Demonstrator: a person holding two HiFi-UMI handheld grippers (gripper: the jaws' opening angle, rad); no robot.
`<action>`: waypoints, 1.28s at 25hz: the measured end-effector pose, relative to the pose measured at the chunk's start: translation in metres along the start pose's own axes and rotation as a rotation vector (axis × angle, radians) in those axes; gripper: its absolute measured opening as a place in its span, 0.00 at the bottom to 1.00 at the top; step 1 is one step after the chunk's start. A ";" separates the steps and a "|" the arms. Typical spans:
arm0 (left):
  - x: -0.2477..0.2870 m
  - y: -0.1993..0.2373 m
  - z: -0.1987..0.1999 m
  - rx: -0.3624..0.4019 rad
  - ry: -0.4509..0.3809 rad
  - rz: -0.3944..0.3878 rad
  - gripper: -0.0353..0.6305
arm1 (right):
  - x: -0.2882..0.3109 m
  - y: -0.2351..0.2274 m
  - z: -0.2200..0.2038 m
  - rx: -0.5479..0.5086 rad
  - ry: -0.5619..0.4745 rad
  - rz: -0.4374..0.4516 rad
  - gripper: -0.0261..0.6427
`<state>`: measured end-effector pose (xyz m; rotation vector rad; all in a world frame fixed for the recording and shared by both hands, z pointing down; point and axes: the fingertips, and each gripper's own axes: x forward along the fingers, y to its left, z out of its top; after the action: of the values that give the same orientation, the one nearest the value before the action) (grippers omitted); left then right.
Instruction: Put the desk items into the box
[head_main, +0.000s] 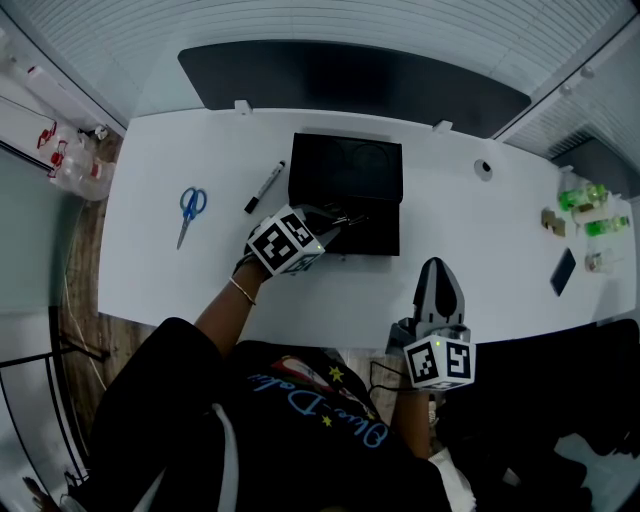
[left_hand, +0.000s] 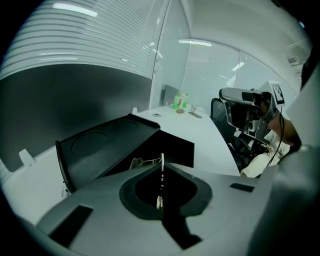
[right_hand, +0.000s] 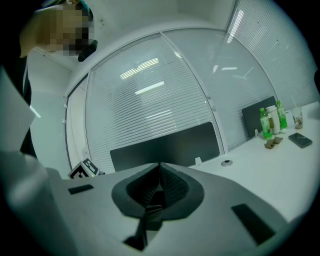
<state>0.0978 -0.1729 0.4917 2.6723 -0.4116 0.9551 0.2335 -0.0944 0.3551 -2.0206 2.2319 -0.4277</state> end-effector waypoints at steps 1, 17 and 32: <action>0.000 0.000 -0.001 0.002 0.006 -0.002 0.08 | 0.000 0.000 0.000 0.000 0.000 0.000 0.06; 0.007 0.000 -0.015 0.059 0.116 0.029 0.08 | -0.001 -0.002 0.004 0.005 -0.015 0.005 0.06; 0.008 0.010 -0.021 0.150 0.208 0.132 0.15 | -0.004 -0.005 0.006 0.008 -0.019 0.013 0.06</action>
<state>0.0881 -0.1761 0.5142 2.6661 -0.4932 1.3375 0.2408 -0.0918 0.3502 -1.9972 2.2271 -0.4132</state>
